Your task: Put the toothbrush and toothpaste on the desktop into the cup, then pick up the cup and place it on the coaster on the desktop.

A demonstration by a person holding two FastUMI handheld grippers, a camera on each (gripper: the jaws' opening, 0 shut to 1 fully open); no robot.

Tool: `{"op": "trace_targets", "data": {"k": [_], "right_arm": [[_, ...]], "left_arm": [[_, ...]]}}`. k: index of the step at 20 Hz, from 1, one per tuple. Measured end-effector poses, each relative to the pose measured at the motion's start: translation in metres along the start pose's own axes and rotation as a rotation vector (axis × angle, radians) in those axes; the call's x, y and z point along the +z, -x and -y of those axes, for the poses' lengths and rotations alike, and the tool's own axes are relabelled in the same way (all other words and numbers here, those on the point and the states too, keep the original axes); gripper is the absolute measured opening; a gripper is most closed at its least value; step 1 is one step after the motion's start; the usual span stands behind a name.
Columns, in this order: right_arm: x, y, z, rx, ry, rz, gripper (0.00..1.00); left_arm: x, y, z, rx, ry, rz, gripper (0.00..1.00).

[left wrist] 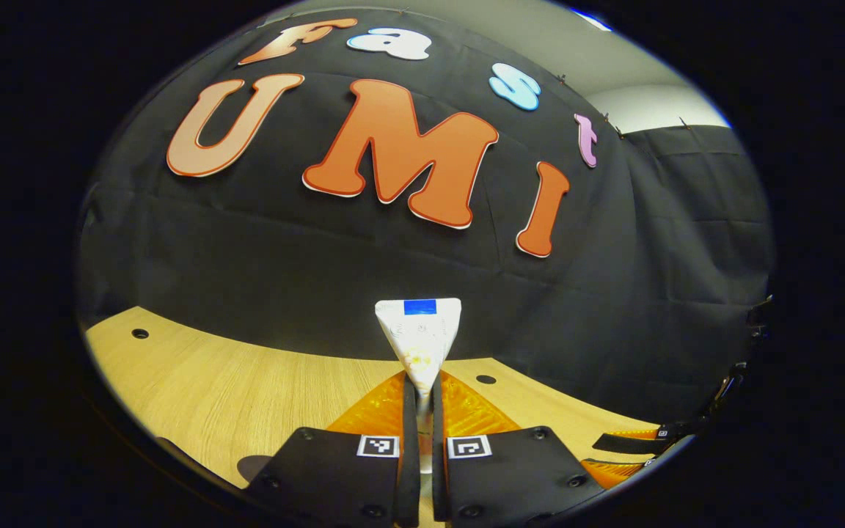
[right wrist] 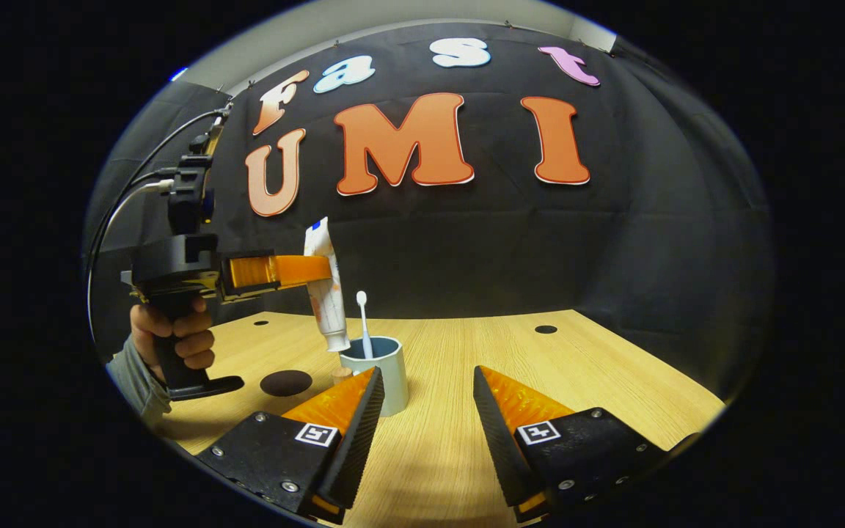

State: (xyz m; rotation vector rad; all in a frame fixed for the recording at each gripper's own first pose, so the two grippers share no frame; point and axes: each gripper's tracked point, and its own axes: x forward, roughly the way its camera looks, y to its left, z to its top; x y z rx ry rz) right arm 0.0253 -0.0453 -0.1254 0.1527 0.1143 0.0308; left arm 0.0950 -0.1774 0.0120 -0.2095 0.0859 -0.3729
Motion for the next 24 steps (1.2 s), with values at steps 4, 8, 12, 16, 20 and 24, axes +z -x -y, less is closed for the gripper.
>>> {"op": "trace_targets", "data": {"k": [4, 8, 12, 16, 20, 24], "right_arm": [[0.000, 0.004, 0.006, -0.008, -0.006, 0.002, 0.74], [-0.005, 0.009, 0.014, -0.020, -0.014, 0.002, 0.74], [-0.008, 0.009, 0.018, -0.021, -0.041, -0.002, 0.74], [-0.013, 0.012, 0.020, -0.020, -0.056, -0.001, 0.74], [-0.010, 0.010, 0.015, -0.020, -0.056, -0.001, 0.74], [-0.010, 0.011, 0.010, -0.015, -0.061, -0.002, 0.74]], "left_arm": [[-0.006, -0.013, 0.004, -0.004, 0.016, 0.000, 0.10], [-0.029, -0.021, 0.006, 0.004, 0.011, -0.057, 0.10], [-0.042, -0.022, 0.007, 0.002, -0.015, -0.086, 0.10], [-0.054, -0.020, 0.008, 0.007, -0.059, -0.137, 0.10], [-0.059, -0.011, 0.012, -0.004, -0.103, -0.142, 0.12], [-0.059, -0.004, 0.021, -0.039, -0.140, -0.151, 0.18]]}}
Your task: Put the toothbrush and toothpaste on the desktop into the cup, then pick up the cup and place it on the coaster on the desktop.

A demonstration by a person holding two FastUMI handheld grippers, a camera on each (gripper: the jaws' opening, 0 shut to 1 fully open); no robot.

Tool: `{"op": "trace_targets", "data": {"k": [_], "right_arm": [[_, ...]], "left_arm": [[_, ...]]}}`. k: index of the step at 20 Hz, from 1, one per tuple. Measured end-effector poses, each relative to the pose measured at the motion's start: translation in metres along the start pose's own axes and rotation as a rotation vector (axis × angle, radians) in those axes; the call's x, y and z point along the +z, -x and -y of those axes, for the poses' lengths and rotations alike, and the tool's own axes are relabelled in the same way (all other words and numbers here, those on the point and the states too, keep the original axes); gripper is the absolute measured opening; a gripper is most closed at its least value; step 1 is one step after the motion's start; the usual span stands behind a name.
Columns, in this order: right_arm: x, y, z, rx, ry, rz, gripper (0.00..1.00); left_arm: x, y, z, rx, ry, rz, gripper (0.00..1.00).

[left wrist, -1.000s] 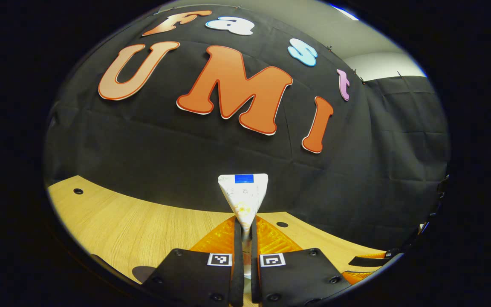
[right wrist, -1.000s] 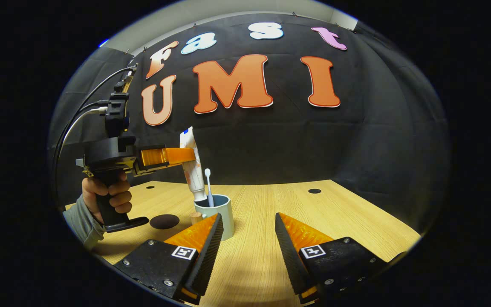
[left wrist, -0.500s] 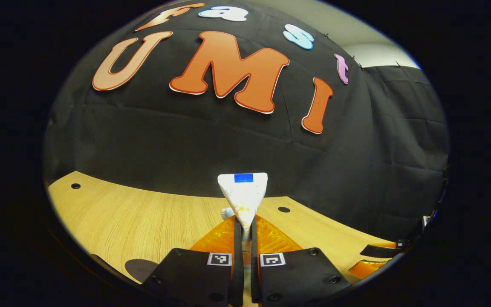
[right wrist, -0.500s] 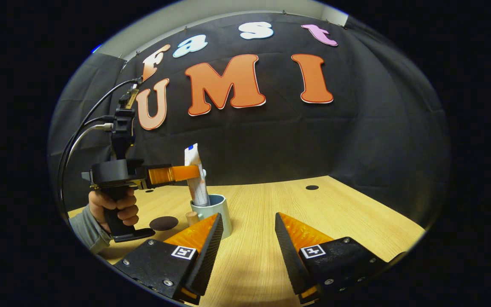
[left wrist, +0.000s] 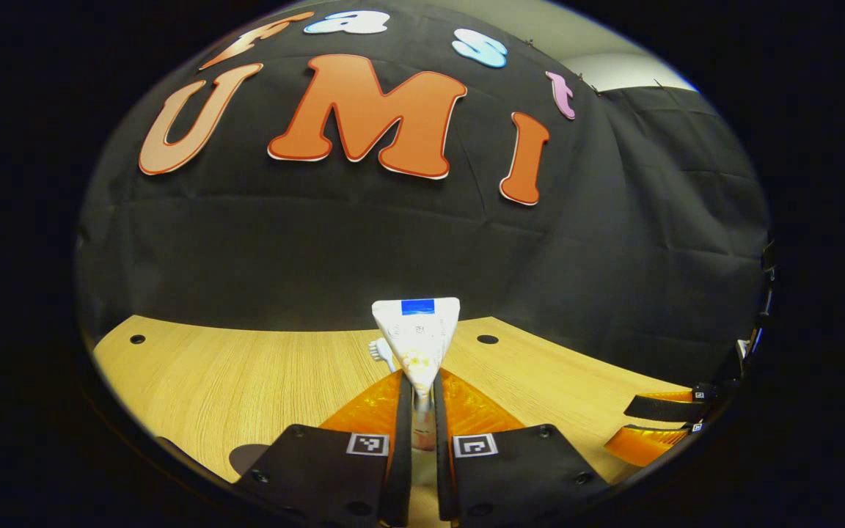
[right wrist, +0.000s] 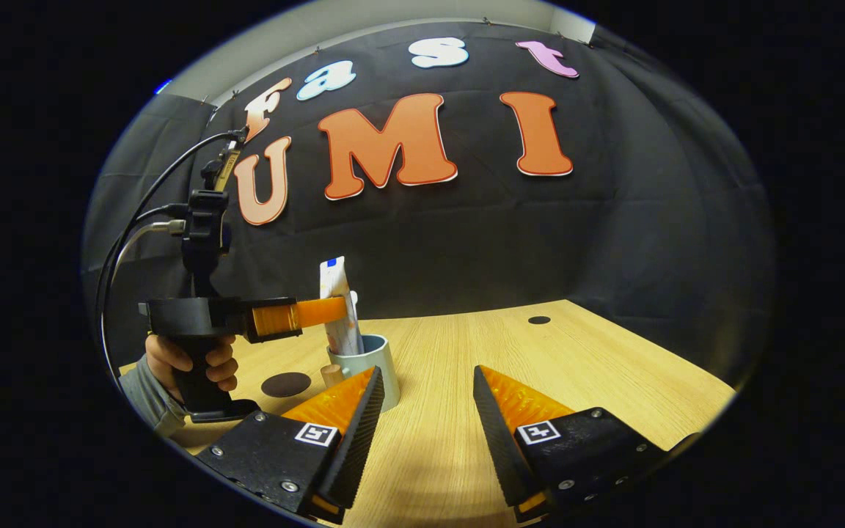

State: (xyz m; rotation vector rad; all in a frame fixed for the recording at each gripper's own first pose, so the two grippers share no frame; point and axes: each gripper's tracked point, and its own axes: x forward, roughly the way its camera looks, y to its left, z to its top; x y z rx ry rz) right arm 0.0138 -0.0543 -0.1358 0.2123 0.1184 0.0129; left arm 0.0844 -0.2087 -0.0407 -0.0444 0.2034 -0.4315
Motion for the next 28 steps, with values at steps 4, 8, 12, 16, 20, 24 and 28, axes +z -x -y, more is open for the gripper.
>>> {"op": "trace_targets", "data": {"k": [4, 8, 12, 16, 20, 24, 28], "right_arm": [[0.001, 0.001, -0.006, 0.013, 0.005, 0.001, 0.74], [0.003, -0.002, -0.015, 0.022, 0.018, -0.007, 0.74], [0.001, -0.006, -0.027, 0.040, 0.025, -0.016, 0.74], [-0.002, -0.007, -0.036, 0.086, 0.002, -0.034, 0.74], [0.008, -0.022, -0.054, 0.099, 0.017, -0.056, 0.74], [0.007, -0.034, -0.065, 0.124, 0.021, -0.105, 0.74], [0.002, -0.044, -0.080, 0.158, 0.013, -0.180, 0.75]], "left_arm": [[0.001, 0.008, 0.003, -0.013, -0.019, -0.009, 0.33], [0.002, 0.014, -0.003, -0.005, -0.017, -0.016, 0.53], [0.005, 0.029, 0.002, -0.062, -0.008, -0.005, 0.60], [0.014, 0.045, -0.011, -0.038, -0.024, 0.025, 0.64], [0.021, 0.063, -0.027, -0.003, -0.008, 0.039, 0.78], [0.029, 0.085, -0.047, 0.063, -0.045, 0.054, 0.88], [0.042, 0.107, -0.064, 0.111, -0.091, 0.090, 0.88]]}}
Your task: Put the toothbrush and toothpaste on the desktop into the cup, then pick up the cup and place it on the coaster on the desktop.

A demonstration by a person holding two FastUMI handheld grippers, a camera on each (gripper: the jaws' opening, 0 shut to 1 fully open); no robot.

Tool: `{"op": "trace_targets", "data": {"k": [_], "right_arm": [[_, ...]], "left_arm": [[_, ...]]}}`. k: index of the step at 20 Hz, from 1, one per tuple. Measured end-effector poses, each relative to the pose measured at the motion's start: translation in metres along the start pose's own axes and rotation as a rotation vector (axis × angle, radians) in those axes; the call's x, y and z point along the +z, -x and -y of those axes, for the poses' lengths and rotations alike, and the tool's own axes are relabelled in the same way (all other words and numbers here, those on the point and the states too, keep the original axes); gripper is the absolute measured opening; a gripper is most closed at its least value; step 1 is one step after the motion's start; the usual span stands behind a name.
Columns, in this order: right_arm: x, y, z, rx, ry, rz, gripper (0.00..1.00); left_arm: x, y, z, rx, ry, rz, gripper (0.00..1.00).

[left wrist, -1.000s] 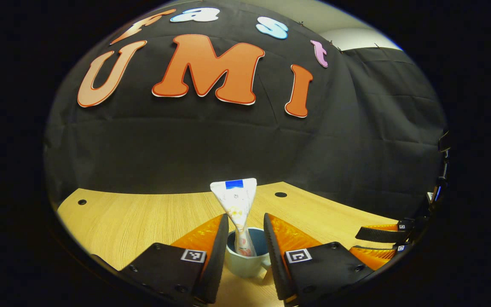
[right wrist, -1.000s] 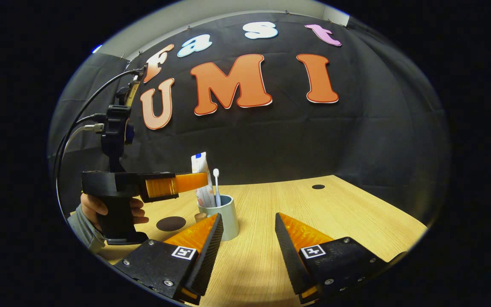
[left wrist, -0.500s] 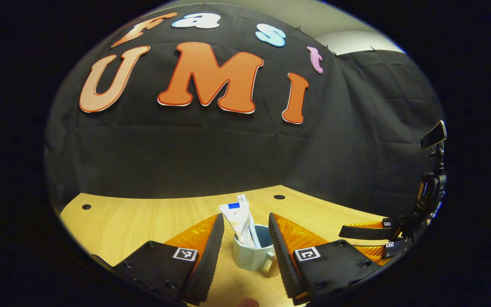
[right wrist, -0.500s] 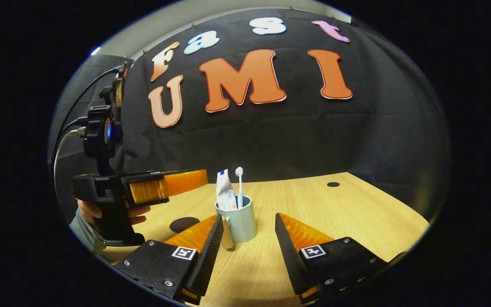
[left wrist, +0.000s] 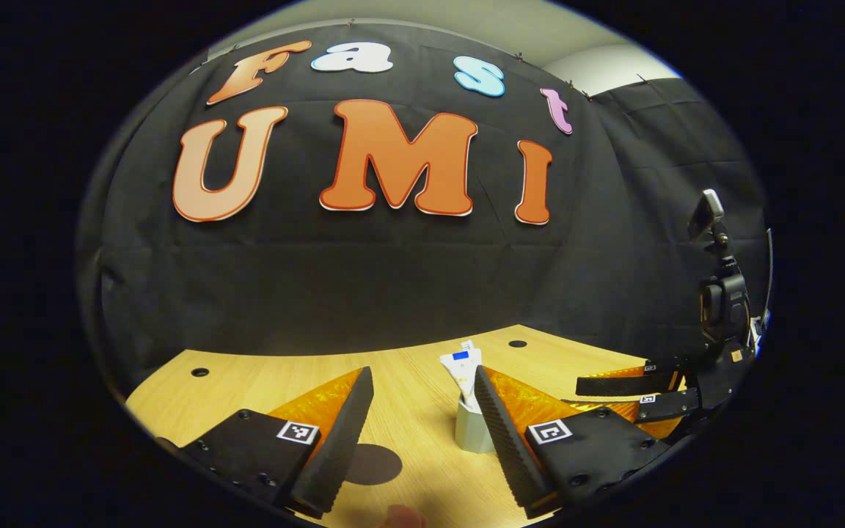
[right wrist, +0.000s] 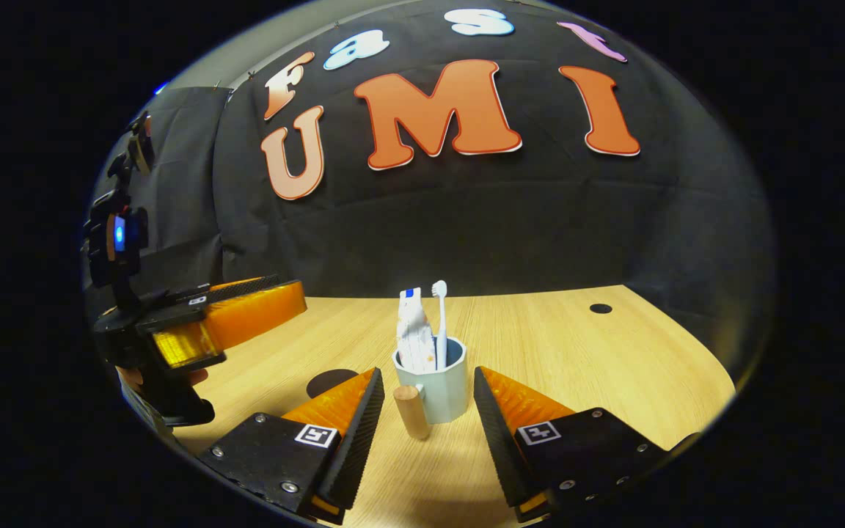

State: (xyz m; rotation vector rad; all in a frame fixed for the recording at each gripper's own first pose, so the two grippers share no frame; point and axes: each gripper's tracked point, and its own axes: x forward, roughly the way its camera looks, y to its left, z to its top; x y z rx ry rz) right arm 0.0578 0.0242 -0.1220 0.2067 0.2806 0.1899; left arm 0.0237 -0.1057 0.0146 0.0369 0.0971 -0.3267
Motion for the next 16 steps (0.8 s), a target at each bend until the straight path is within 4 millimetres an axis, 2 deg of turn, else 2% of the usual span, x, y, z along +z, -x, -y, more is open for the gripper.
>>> {"op": "trace_targets", "data": {"k": [2, 5, 12, 13, 14, 16], "right_arm": [[-0.001, -0.006, -0.005, 0.008, -0.008, -0.044, 0.75], [-0.011, -0.015, 0.000, -0.013, 0.004, -0.145, 0.74], [-0.022, -0.032, -0.009, 0.007, 0.098, -0.346, 0.75], [-0.020, -0.032, -0.008, 0.001, 0.104, -0.363, 0.70], [-0.020, -0.033, -0.006, -0.012, 0.106, -0.387, 0.75], [-0.020, -0.037, -0.004, -0.031, 0.094, -0.443, 0.75]], "left_arm": [[0.004, 0.010, -0.007, 0.017, -0.021, 0.012, 0.88], [0.010, 0.020, -0.018, 0.048, -0.056, 0.038, 0.88], [0.018, 0.033, -0.038, 0.088, -0.035, 0.059, 0.88], [0.020, 0.035, -0.042, 0.093, -0.031, 0.068, 0.88], [0.022, 0.038, -0.045, 0.096, -0.028, 0.074, 0.88], [0.024, 0.045, -0.053, 0.107, -0.023, 0.080, 0.89]]}}
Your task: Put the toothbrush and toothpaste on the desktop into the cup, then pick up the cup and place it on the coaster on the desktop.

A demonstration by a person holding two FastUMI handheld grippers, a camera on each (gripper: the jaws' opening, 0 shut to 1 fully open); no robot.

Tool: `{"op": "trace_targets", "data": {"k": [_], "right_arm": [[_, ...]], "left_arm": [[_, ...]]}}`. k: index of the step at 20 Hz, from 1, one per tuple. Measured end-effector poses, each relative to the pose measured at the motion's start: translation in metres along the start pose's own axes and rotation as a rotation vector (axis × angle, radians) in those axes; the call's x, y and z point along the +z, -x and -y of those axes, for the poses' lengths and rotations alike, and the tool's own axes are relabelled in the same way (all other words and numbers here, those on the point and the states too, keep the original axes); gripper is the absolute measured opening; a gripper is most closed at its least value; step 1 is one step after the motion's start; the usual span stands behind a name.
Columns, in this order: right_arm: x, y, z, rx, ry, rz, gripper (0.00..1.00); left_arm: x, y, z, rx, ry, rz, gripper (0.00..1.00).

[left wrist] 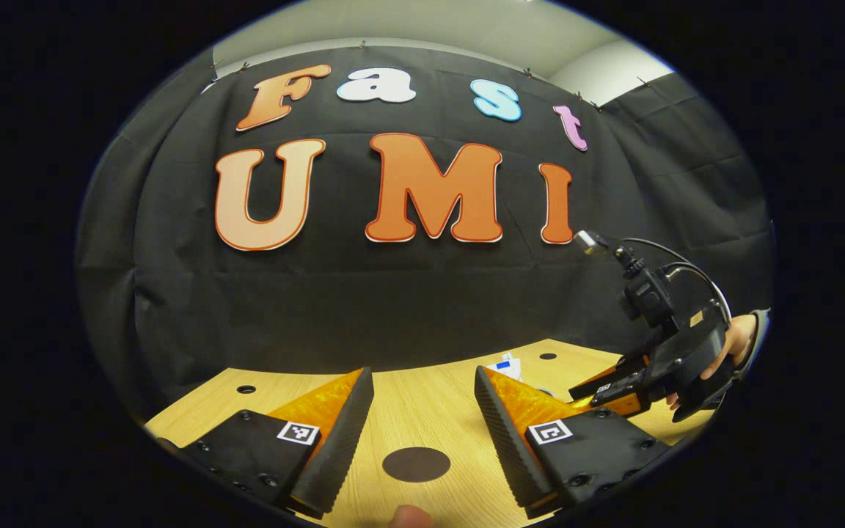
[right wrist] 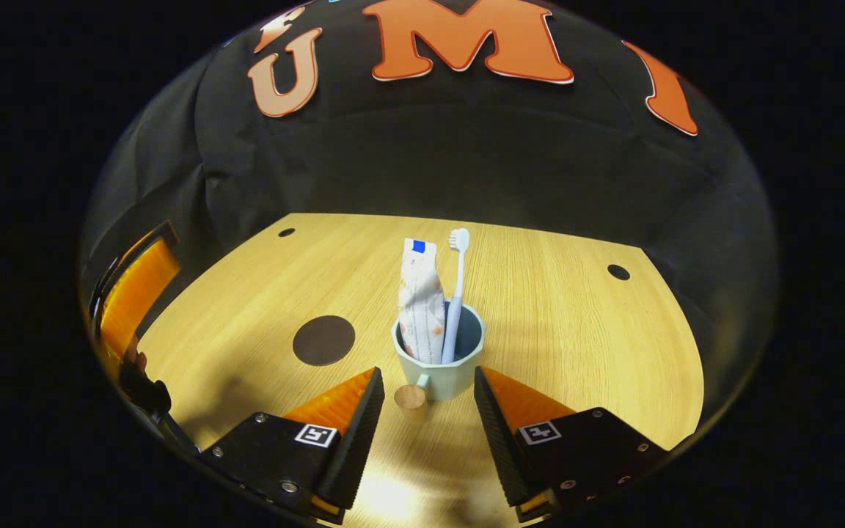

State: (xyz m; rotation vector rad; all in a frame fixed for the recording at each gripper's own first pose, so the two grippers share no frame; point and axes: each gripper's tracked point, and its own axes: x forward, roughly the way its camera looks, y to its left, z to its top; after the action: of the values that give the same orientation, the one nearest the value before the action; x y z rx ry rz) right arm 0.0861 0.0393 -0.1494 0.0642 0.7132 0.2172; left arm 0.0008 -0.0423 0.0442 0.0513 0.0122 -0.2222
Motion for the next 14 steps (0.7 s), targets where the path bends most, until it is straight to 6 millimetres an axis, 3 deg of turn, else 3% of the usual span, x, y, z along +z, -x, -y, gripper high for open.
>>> {"op": "trace_targets", "data": {"k": [11, 12, 13, 14], "right_arm": [[-0.039, -0.043, 0.004, -0.032, -0.007, -0.310, 0.75], [-0.042, -0.048, 0.005, -0.039, -0.018, -0.325, 0.70], [-0.047, -0.054, 0.003, -0.035, -0.032, -0.341, 0.74], [-0.049, -0.058, 0.003, -0.045, -0.036, -0.352, 0.67]], "left_arm": [[-0.014, 0.009, -0.025, 0.006, 0.081, -0.030, 0.88], [-0.019, 0.010, -0.023, -0.007, 0.095, -0.043, 0.88], [-0.023, 0.011, -0.022, -0.015, 0.109, -0.056, 0.88], [-0.025, 0.010, -0.024, -0.017, 0.116, -0.065, 0.87]]}}
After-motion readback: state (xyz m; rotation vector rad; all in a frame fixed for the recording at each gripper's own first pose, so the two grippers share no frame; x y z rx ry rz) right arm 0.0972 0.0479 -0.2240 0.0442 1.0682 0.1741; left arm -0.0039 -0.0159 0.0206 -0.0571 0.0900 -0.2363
